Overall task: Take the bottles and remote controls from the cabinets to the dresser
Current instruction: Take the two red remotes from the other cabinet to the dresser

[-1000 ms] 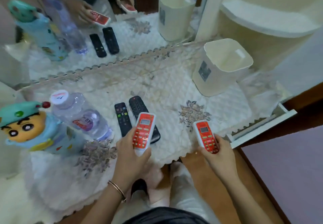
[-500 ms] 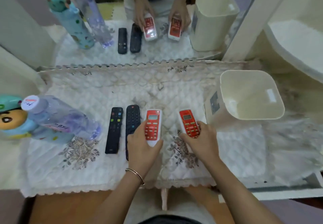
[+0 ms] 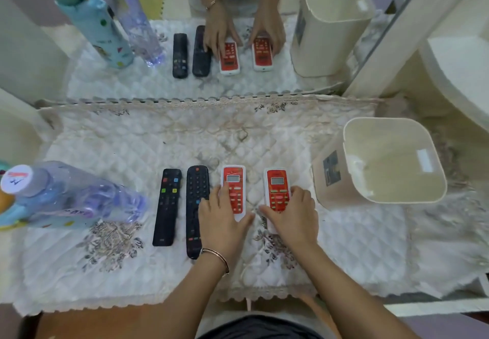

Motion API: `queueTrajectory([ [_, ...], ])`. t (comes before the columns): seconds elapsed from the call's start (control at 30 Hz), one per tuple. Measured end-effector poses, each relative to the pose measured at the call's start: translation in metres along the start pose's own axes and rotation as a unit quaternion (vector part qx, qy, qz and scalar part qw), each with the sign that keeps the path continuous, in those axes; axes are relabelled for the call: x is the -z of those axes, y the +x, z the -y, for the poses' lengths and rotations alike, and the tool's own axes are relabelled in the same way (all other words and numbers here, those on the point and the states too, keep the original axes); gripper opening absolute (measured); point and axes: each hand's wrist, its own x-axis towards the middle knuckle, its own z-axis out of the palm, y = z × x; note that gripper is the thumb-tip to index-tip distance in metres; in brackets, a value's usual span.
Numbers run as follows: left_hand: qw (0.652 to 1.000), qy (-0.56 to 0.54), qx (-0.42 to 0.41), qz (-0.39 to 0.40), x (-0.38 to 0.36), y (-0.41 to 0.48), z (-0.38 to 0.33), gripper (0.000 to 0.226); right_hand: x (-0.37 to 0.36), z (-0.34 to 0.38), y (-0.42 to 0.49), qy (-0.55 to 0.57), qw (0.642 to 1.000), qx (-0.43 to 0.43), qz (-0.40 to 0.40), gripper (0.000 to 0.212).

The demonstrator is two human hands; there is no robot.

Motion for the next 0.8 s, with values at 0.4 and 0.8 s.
queueTrajectory([
  [0.4, 0.998, -0.027, -0.055, -0.003, 0.011, -0.011, 0.008, 0.071, -0.009, 0.020, -0.001, 0.015, 0.999, 0.037, 0.012, 0.076],
  [0.8, 0.972, -0.062, -0.215, 0.064, 0.031, -0.024, 0.011, 0.044, 0.021, -0.042, -0.069, 0.094, 0.992, -0.046, -0.076, 0.043],
])
